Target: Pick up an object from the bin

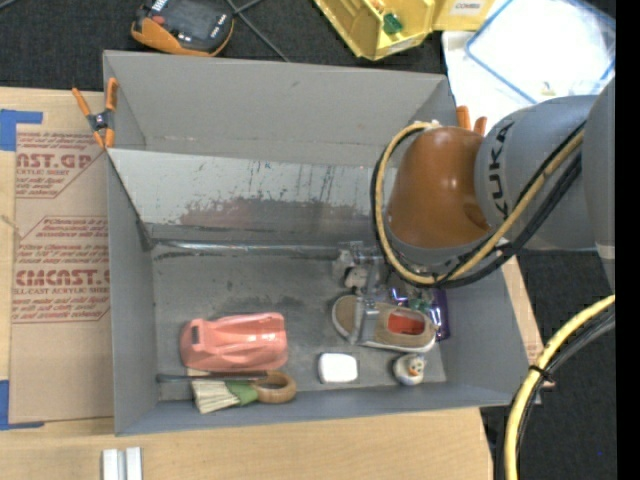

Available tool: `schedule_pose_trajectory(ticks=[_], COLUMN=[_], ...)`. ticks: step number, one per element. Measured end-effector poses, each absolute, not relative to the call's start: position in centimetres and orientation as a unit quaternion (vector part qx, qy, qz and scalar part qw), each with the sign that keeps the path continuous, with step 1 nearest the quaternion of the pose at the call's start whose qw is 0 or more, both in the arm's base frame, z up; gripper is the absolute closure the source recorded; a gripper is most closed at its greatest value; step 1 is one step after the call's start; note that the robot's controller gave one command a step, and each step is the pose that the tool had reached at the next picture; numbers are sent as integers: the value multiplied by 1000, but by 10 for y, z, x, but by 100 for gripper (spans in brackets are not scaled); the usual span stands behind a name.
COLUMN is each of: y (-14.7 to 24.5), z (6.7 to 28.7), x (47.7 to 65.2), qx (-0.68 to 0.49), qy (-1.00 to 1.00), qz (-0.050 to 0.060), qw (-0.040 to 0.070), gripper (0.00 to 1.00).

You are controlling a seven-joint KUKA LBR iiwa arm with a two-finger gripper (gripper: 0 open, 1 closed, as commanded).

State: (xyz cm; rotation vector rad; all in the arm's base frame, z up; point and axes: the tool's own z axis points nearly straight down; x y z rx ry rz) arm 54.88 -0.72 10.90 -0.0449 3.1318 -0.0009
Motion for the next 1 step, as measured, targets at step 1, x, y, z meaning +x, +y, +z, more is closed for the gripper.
schedule_pose_trajectory(ticks=[1], y=[-35], z=[78], x=[549], qx=[257], qy=[966], qz=[4], qw=[-1], gripper=[100])
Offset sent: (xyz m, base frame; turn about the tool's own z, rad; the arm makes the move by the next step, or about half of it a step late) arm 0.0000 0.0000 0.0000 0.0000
